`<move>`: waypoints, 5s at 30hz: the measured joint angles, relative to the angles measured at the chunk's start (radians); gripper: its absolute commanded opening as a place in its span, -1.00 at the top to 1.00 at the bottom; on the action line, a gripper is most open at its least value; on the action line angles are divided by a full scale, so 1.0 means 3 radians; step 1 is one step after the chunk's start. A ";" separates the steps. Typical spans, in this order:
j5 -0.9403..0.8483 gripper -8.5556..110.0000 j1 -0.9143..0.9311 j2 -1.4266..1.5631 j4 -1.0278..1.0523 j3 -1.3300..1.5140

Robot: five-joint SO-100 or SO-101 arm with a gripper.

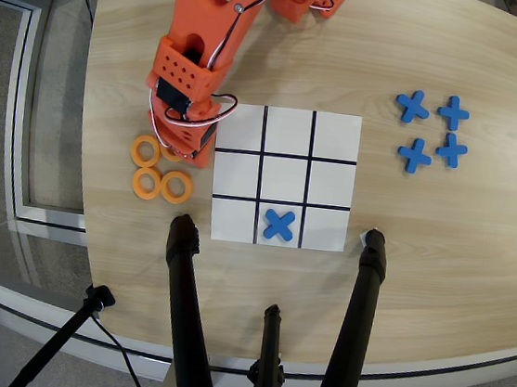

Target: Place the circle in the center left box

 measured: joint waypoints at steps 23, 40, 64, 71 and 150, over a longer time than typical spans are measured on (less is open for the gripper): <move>0.0010 0.86 -0.0041 0.0128 -0.0332 0.0332; 0.0496 0.86 -0.0869 0.2158 0.0460 0.1468; 0.1437 0.86 -0.3012 0.0931 0.1171 -0.0225; 0.1437 0.86 -0.2925 0.0312 0.0920 -0.0307; 0.0169 0.86 -0.1718 0.6305 0.2899 0.3354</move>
